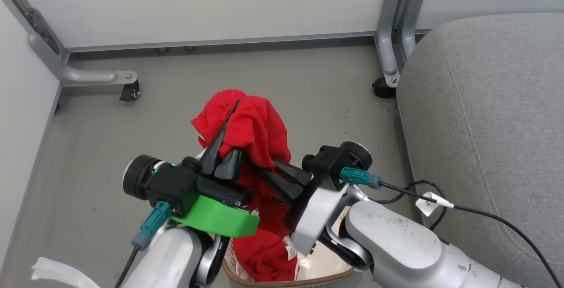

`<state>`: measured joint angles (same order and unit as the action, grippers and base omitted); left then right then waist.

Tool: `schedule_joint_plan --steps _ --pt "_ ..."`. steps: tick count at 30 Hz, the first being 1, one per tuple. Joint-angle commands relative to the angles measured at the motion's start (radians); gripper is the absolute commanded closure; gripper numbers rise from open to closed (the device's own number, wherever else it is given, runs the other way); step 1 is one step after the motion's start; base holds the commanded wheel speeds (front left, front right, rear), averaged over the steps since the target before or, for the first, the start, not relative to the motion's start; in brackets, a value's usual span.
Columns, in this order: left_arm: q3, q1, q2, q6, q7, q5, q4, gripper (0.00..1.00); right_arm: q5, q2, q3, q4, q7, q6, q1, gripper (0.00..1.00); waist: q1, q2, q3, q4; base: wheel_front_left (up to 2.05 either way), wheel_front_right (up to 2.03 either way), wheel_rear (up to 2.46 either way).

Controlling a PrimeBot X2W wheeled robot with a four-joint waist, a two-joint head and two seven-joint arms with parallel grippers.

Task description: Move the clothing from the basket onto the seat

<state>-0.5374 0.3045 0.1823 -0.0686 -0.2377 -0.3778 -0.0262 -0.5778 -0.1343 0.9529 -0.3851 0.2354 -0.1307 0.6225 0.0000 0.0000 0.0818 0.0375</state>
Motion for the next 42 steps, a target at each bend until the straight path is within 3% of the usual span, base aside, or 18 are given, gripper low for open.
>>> schedule_joint_plan --steps 1,9,23,36,42 --pt "0.004 0.001 0.008 -0.007 0.001 -0.003 -0.003 0.00 -0.004 -0.002 -0.003 -0.006 0.009 0.000 0.016 1.00 0.0000 0.0000 -0.002 0.000 0.00 0.00 0.00" --pt "-0.028 -0.051 0.060 -0.021 0.073 0.028 -0.042 0.00 0.011 -0.012 -0.035 -0.022 0.017 0.000 0.015 1.00 0.0000 0.0000 -0.008 0.004 0.00 0.00 0.00" --pt "-0.126 -0.144 0.134 0.022 0.189 0.026 -0.059 0.00 0.037 -0.018 -0.085 -0.046 0.023 0.000 -0.023 1.00 0.0000 0.0000 -0.019 0.017 0.00 0.00 0.00" --pt "-0.129 -0.150 0.153 0.004 0.214 0.022 -0.077 0.00 0.045 -0.019 -0.116 -0.057 0.026 0.000 -0.029 1.00 0.0000 0.0000 -0.008 0.024 0.00 0.00 0.00" --pt "-0.130 -0.136 0.156 0.003 0.206 0.024 -0.075 0.00 0.055 -0.025 -0.160 -0.070 0.027 0.000 -0.040 1.00 0.0000 0.0000 0.009 -0.011 0.00 0.00 0.00"
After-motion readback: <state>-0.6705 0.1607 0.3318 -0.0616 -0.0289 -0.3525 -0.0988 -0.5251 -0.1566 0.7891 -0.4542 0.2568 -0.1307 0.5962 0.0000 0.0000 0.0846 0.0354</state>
